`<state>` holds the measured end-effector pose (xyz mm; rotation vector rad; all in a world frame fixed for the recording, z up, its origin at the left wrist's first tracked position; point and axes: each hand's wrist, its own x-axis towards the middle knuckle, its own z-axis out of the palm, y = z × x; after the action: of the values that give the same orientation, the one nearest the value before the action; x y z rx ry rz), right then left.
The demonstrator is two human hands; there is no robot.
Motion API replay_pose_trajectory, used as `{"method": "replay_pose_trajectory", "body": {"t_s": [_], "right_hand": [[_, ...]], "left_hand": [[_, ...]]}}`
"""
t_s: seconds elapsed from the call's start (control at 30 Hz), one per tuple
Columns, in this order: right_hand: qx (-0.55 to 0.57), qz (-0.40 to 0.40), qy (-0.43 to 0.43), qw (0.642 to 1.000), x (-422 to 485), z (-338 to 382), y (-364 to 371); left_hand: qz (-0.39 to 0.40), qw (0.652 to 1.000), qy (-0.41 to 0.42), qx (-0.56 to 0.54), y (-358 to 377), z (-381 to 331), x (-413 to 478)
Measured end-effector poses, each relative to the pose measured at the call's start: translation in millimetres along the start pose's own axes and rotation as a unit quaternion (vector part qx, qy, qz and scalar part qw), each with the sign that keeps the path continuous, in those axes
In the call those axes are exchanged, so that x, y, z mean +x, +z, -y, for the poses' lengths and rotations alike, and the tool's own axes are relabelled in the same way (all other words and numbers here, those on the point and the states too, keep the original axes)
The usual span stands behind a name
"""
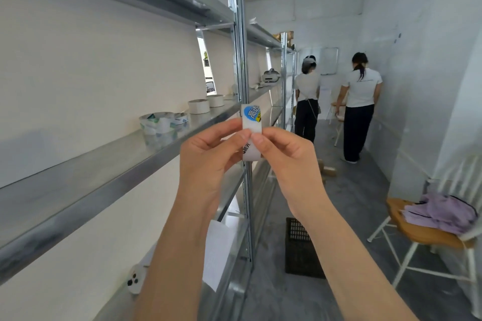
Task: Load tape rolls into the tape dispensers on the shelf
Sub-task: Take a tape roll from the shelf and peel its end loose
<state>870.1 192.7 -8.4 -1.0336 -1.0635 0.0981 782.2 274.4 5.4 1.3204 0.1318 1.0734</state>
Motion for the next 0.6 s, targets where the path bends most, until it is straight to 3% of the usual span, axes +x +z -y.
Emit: {"method": "replay_pose_trajectory", "body": {"t_s": [0.6], "right_hand": [[-0.015, 0.007, 0.002, 1.000, 176.7, -136.8, -30.8]], "left_hand": [[-0.002, 0.999, 0.030, 0.022, 3.8, 99.4, 198.6]]}}
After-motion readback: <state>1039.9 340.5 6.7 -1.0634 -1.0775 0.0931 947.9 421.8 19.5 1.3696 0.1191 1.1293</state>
